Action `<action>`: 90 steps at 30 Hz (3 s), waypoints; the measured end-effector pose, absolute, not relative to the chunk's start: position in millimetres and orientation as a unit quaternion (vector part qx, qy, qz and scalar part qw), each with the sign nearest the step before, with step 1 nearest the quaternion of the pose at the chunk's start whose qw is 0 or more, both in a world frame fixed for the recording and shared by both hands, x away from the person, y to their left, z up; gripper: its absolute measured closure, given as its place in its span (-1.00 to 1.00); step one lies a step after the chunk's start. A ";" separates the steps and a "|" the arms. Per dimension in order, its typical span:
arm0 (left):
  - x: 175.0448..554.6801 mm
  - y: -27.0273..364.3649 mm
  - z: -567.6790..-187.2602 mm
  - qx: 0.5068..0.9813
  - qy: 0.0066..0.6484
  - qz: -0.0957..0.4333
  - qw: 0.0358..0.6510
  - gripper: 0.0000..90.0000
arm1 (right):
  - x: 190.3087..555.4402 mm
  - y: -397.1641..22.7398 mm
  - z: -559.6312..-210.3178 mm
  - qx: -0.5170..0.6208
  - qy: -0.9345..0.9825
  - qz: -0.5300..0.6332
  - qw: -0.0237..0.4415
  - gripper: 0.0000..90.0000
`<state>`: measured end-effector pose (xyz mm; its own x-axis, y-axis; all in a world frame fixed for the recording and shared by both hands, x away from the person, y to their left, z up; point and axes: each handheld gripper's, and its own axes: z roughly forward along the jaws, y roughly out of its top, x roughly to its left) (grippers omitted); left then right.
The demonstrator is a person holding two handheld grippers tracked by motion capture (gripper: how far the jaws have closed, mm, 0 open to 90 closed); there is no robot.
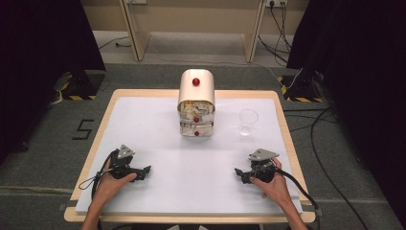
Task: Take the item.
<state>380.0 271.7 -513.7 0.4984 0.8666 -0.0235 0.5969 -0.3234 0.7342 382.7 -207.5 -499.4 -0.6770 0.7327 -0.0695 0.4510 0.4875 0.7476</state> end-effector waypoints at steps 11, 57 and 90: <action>380.0 271.7 -513.7 0.791 0.463 0.192 0.352 -1.00 | 383.4 -193.2 -479.4 0.323 0.827 0.396 0.235 -0.61; 380.1 271.7 -513.7 0.791 0.463 0.191 0.352 -1.00 | 447.8 -71.6 -383.5 0.218 0.790 0.498 0.283 -0.15; 380.0 272.1 -513.6 0.791 0.462 0.191 0.352 -1.00 | 430.2 -67.6 -390.5 0.194 0.830 0.454 0.261 -0.24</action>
<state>380.0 272.1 -513.6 0.5007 0.8653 -0.0241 0.5967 -0.3249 0.7338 430.2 -67.6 -390.5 -0.7892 0.5579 -0.2566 0.0851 0.5132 0.8540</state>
